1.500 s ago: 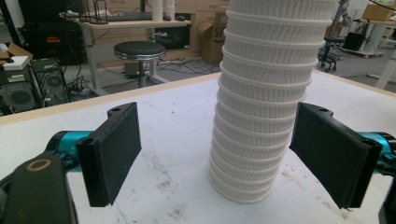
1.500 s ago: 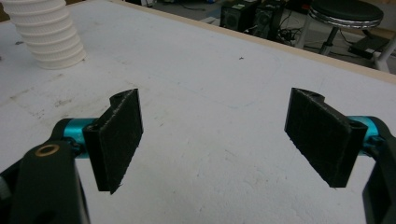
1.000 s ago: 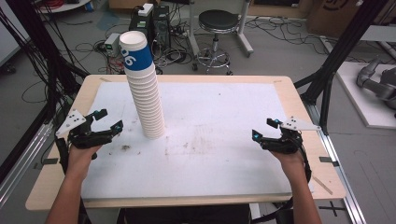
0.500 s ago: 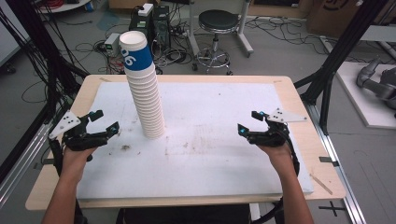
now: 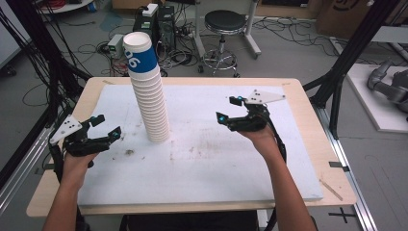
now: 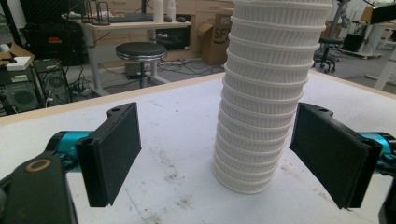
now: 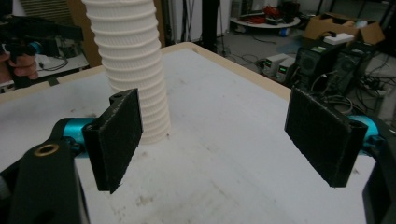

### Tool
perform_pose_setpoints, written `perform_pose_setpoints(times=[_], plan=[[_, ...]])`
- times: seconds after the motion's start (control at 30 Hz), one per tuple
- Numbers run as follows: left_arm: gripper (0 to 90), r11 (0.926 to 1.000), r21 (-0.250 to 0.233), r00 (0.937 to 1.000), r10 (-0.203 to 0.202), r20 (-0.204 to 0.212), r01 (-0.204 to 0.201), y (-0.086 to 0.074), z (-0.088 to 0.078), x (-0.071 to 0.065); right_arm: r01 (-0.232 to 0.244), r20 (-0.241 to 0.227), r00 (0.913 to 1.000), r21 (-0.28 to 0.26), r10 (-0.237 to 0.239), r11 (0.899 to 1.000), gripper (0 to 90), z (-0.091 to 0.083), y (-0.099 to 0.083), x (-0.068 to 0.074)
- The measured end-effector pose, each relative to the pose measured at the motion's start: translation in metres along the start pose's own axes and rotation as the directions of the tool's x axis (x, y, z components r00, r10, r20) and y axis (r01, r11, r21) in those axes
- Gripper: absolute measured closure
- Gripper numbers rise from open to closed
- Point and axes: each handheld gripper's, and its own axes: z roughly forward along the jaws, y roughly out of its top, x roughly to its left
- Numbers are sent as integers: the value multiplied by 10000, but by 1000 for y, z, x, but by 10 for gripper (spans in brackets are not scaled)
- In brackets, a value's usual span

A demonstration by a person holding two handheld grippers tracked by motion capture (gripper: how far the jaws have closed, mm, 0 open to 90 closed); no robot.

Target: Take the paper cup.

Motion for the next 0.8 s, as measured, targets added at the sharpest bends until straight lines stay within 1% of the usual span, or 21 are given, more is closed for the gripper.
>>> perform_pose_setpoints(times=[0.03, 0.1, 0.2, 0.33, 0.37, 0.43, 0.5, 0.53, 0.6, 0.63, 0.8], plan=[[158, 10000, 36, 10000, 64, 3, -64, 0, 0, 0, -15, -116, 9999, -33, 14, 10000, 195, 4, 3, 1], [158, 10000, 58, 10000, 65, 3, -65, 0, 1, 0, 47, -480, 9988, -151, -54, 9999, 195, 13, 12, 4], [158, 10000, 76, 10000, 54, 33, -54, -1, 1, 0, 273, -743, 9968, -199, -287, 9994, 195, 28, 26, 9], [159, 10000, 34, 10000, 37, 56, -37, -1, 1, 0, 402, -1052, 9935, -362, -438, 9985, 195, 47, 45, 14], [159, 10000, 30, 10000, 48, 67, -48, 0, 1, 1, 351, -1167, 9924, -385, -393, 9986, 195, 51, 50, 16], [158, 10000, 10, 10000, 2, 59, -2, 0, 1, 1, 332, -1385, 9896, -419, -387, 9986, 195, 62, 59, 19], [159, 10000, 19, 10000, 1, 69, -1, -1, 1, 2, 334, -1678, 9849, -597, -430, 9977, 195, 73, 69, 23], [159, 10000, 20, 10000, -26, 67, 26, -1, 2, 2, 371, -1749, 9835, -518, -457, 9980, 195, 77, 73, 25], [159, 10000, 15, 10000, -57, 79, 56, -1, 1, 2, 576, -1909, 9793, -550, -672, 9968, 195, 89, 81, 30], [158, 10000, 19, 10000, -71, 63, 71, -1, 1, 2, 591, -1996, 9775, -517, -683, 9969, 195, 93, 84, 32], [159, 10000, 66, 9999, -64, 107, 63, -2, 2, 3, 586, -2405, 9679, -669, -731, 9960, 195, 110, 96, 39]])
